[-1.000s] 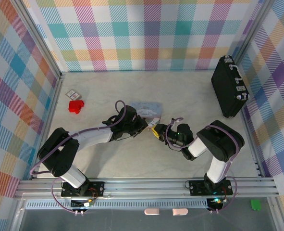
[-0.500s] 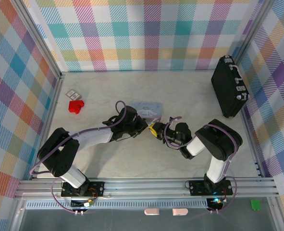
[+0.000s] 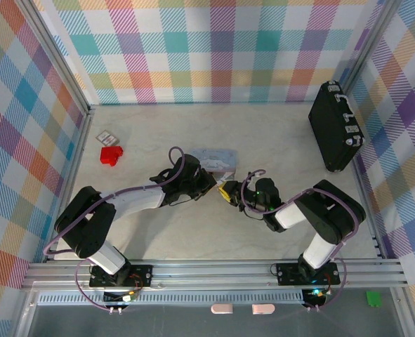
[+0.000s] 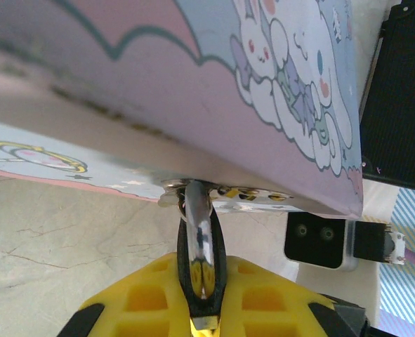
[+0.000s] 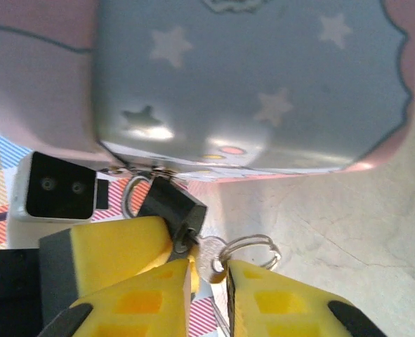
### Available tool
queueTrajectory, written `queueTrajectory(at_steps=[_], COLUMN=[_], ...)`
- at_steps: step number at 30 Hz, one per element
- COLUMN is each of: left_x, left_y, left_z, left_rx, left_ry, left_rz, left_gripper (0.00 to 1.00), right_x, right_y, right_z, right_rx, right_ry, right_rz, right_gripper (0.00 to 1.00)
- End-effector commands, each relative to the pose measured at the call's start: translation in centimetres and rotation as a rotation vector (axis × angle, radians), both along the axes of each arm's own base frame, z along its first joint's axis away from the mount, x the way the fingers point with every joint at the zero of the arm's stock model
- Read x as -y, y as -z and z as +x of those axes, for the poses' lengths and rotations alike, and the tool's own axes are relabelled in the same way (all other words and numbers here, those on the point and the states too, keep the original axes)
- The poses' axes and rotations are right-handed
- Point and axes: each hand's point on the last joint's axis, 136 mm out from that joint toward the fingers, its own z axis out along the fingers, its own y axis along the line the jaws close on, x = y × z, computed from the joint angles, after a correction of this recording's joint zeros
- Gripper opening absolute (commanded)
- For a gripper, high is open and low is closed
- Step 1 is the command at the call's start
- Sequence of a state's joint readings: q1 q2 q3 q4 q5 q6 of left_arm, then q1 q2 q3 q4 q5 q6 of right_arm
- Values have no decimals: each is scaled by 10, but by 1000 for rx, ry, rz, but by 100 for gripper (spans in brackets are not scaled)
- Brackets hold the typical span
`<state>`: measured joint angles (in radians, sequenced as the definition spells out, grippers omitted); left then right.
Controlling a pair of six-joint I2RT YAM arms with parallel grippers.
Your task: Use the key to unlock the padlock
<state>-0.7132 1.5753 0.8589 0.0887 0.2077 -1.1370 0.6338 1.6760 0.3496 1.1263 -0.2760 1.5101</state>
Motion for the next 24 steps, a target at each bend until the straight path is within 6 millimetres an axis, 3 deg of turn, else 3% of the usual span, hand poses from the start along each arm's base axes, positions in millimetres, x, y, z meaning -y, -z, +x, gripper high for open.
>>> queueTrajectory(at_steps=[1,19,24], left_x=[12,24,27], left_y=[-28,-33,-29], left_z=[8,-2,-8], left_rx=[76,76,66], left_ry=[8,36,51], left_rz=[-58,-85,-75], left_gripper=[0,0,0], right_x=[1,-11,-11], right_y=[-2,-18,-21], right_z=[0,9,11], right_rx=[5,35,50], right_ry=[9,-11,-7], right_rz=[-23,25,19], right_gripper=[24,19,10])
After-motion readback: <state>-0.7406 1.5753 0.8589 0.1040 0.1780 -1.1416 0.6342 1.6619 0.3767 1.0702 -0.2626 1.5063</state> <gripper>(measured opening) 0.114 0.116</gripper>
